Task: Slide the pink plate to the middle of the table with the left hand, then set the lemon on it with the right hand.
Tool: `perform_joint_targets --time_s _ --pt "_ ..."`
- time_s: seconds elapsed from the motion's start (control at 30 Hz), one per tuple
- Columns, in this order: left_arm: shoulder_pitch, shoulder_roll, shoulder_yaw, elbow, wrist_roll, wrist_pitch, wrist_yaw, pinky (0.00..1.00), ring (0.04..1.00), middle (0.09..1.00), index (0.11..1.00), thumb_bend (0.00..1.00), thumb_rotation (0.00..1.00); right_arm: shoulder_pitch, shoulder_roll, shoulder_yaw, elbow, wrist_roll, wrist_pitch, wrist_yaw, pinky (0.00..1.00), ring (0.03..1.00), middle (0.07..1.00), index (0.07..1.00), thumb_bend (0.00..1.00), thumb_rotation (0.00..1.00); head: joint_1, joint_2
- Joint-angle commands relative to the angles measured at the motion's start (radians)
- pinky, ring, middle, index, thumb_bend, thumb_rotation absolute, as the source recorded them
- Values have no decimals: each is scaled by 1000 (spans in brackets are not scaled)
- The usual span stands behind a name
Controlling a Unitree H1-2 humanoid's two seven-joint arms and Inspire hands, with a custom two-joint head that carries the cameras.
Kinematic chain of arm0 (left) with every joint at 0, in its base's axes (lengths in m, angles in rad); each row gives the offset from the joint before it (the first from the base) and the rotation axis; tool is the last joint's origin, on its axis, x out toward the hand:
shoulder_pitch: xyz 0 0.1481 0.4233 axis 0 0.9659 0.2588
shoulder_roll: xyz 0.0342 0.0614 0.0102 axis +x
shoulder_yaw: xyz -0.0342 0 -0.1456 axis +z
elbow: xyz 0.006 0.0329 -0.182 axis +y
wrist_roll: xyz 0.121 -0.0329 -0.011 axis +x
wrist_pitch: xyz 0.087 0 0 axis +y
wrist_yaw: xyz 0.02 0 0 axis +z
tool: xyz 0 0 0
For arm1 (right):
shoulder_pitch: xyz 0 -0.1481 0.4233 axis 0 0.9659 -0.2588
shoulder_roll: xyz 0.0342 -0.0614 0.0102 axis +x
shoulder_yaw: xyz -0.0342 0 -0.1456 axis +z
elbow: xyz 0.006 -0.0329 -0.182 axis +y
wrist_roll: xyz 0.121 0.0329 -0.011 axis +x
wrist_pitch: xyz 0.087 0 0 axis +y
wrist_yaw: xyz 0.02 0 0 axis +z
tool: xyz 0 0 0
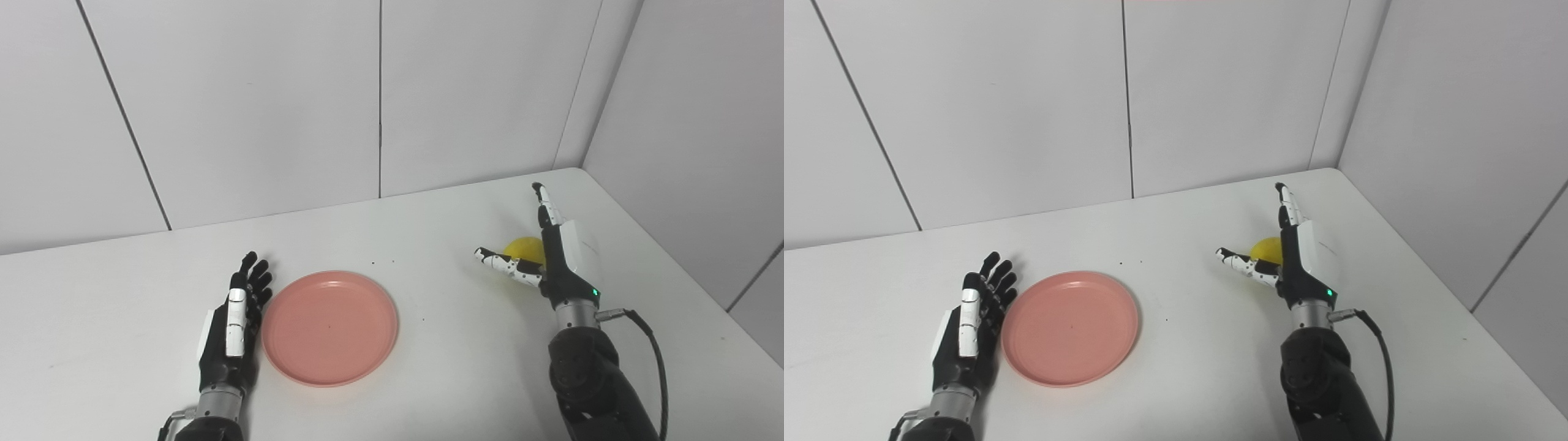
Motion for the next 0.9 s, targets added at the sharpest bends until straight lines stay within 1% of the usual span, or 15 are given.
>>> perform_joint_targets --time_s 0.0,0.1,0.13,0.23,0.4,0.5,0.57,0.73,0.87 --pt "32 23 13 34 -5 -12 -15 953 956 955 948 655 1000 -38 -38 -4 -9 -20 25 -4 833 920 938 948 895 447 1 1" --pt "33 25 13 30 -7 -9 -18 958 956 954 946 659 1000 -47 -69 1 18 -15 47 15 889 924 933 939 907 449 -6 6" --pt "34 26 12 30 -7 -10 -20 958 956 954 946 660 1000 -51 -77 2 35 -10 53 19 890 924 933 939 907 449 -5 6" --pt "35 25 14 27 -11 -5 -24 960 957 955 947 657 1000 -58 -85 7 70 -4 60 23 871 918 926 929 910 437 -6 8" --pt "41 26 15 14 -17 8 -26 962 958 956 946 645 1000 -65 -79 17 115 13 67 26 847 909 922 924 926 412 -6 11" --pt "42 25 15 13 -15 10 -24 969 957 953 941 649 1000 -70 -80 21 135 26 61 26 834 905 920 921 932 401 -6 9" --pt "40 23 16 14 -15 8 -22 959 954 951 940 654 1000 -75 -79 26 146 32 59 27 800 894 909 912 931 389 -6 8" --pt "43 22 13 11 -11 7 -22 954 955 953 943 647 1000 -84 -77 35 172 58 50 31 761 879 906 904 937 393 -6 6" --pt "40 20 11 15 -8 9 -20 955 954 951 942 647 1000 -94 -81 41 196 77 36 30 748 870 902 898 940 378 0 7"
